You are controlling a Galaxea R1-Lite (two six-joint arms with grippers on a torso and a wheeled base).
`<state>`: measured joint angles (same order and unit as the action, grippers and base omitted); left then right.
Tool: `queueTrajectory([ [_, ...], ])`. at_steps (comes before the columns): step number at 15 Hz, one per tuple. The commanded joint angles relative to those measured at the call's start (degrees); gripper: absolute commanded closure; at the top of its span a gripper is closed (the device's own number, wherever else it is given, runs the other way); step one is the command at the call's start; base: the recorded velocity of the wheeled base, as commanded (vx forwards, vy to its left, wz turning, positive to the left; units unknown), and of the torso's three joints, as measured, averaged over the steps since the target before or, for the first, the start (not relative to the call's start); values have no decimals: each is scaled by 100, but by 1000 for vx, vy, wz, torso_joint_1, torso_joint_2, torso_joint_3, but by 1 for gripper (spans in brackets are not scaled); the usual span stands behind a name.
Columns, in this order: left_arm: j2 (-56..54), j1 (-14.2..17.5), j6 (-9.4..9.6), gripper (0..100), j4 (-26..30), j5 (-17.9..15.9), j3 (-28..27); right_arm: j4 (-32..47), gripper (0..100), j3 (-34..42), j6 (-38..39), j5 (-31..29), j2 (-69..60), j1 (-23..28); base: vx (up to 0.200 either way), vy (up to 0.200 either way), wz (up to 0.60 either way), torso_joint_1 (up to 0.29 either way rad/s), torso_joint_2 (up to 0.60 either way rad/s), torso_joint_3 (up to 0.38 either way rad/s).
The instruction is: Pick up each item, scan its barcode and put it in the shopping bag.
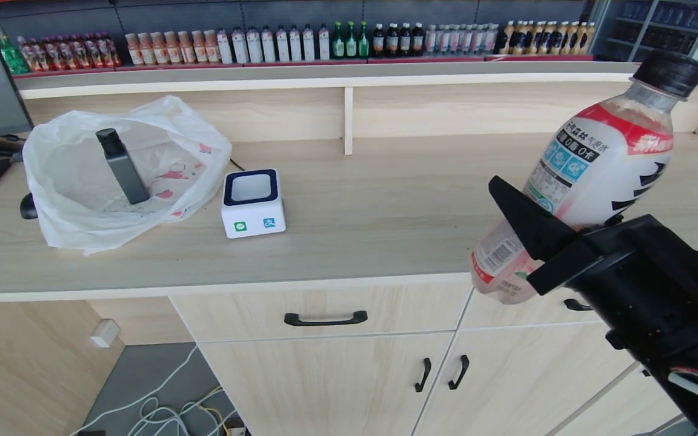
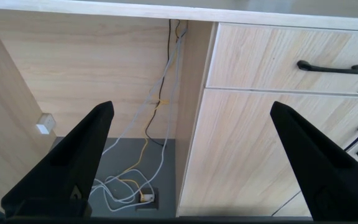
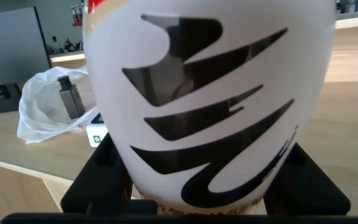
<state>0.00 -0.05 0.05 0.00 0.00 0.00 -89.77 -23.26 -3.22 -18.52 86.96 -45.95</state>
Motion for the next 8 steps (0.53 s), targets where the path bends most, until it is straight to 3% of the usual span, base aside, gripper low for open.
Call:
queueTrajectory([
  [1,0,5,-14,0,0,0,0,-23,100,-21,5,15,-3,-11,0,0,0,0,0,0],
  [8,0,5,-40,0,-9,0,0,-23,100,-223,-3,24,-82,130,0,200,0,3,4,0],
])
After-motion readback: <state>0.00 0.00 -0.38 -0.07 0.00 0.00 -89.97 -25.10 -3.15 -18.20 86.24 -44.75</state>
